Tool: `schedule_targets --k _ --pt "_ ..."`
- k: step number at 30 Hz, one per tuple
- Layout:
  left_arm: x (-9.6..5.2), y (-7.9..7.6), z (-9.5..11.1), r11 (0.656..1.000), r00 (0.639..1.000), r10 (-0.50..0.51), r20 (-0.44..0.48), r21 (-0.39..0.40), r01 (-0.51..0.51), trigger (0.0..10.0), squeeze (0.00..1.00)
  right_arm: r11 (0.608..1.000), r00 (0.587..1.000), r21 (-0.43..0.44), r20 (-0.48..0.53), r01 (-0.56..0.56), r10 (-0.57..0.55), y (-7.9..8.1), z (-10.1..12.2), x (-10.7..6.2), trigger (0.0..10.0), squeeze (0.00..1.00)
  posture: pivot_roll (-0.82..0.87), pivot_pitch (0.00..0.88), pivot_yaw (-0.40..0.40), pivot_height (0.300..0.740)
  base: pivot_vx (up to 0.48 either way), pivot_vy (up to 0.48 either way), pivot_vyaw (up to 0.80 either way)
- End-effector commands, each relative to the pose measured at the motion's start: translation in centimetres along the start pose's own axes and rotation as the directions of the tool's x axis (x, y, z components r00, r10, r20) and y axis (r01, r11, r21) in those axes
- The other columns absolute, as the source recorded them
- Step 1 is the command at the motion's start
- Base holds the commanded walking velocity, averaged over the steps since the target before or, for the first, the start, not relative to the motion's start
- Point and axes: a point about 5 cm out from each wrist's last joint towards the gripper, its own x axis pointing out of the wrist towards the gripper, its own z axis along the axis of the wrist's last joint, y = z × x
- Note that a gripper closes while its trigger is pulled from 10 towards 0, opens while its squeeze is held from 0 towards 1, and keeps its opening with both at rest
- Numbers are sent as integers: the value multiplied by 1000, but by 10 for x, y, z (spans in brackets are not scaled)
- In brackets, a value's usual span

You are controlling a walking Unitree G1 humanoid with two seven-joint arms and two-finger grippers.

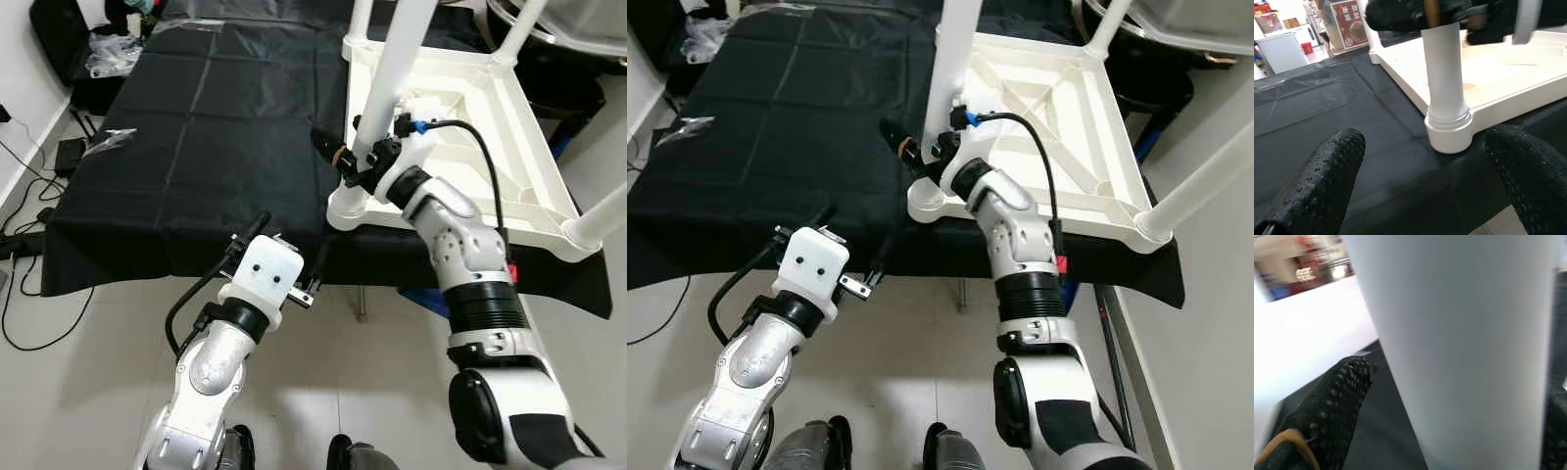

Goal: Building children table

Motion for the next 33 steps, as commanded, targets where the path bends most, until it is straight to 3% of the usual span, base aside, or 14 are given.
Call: schedule_targets --k 1,4,7,14,15,16,17,20,22,26,29,32,33 --pt "-3 -3 -2 1000 1000 -8 -11 -1 8 10000 0 977 977 27 -11 -213 214 13 -1 8 10000 0 212 209 -96 740 0 0 0" --pt "-5 -2 -2 1000 1000 -4 -14 1 4 10000 0 914 914 53 -30 -403 405 21 0 13 10000 0 221 221 -96 740 0 0 0" --pt "-7 -2 -2 1000 1000 -2 -17 1 2 10000 0 884 884 64 -36 -463 466 27 -1 20 10000 0 221 225 -99 740 0 0 0" --pt "-8 -3 -2 1000 1000 -3 -22 -1 3 10000 0 874 874 63 -43 -482 485 41 -8 42 10000 0 223 237 -99 740 0 0 0" --pt "-8 -3 -2 1000 1000 -3 -22 -2 3 10000 0 880 879 59 -45 -472 475 42 -9 45 7961 0 226 236 -99 740 0 0 0" --pt "-8 -3 -2 1000 1000 -3 -22 -3 3 10000 0 880 880 57 -45 -471 474 42 -9 47 7961 0 226 236 -99 740 0 0 0" --pt "-8 -2 -2 1000 1000 -2 -22 -2 2 10000 0 884 883 52 -38 -465 467 42 -9 47 0 0 225 239 -102 740 0 0 0" --pt "-8 -2 -2 1000 1000 -1 -23 -1 1 10000 0 882 882 48 -30 -468 470 41 -9 48 0 0 225 239 -102 740 0 0 0" --pt "-8 -2 -2 1000 1000 4 -25 -1 -4 10000 0 905 905 43 -10 -424 424 36 -9 48 0 0 223 235 -107 740 0 0 0" --pt "-8 -3 -3 1000 1000 4 -24 -3 -4 10000 0 980 981 -31 -21 -196 195 16 -7 44 0 0 218 223 -101 740 0 0 0" --pt "-8 -3 -3 1000 1000 3 -23 -3 -3 10000 0 987 988 -44 -17 -155 154 12 -7 42 0 0 218 220 -101 740 0 0 0" --pt "-6 -2 -2 1000 1000 4 -17 -3 -4 10000 0 996 999 -79 16 42 -41 -5 -2 32 0 0 211 210 -100 740 0 0 0" --pt "-5 -2 -2 1000 1000 3 -14 -2 -3 10000 0 982 987 -100 15 159 -159 -13 -2 28 0 0 204 205 -98 740 0 0 0"
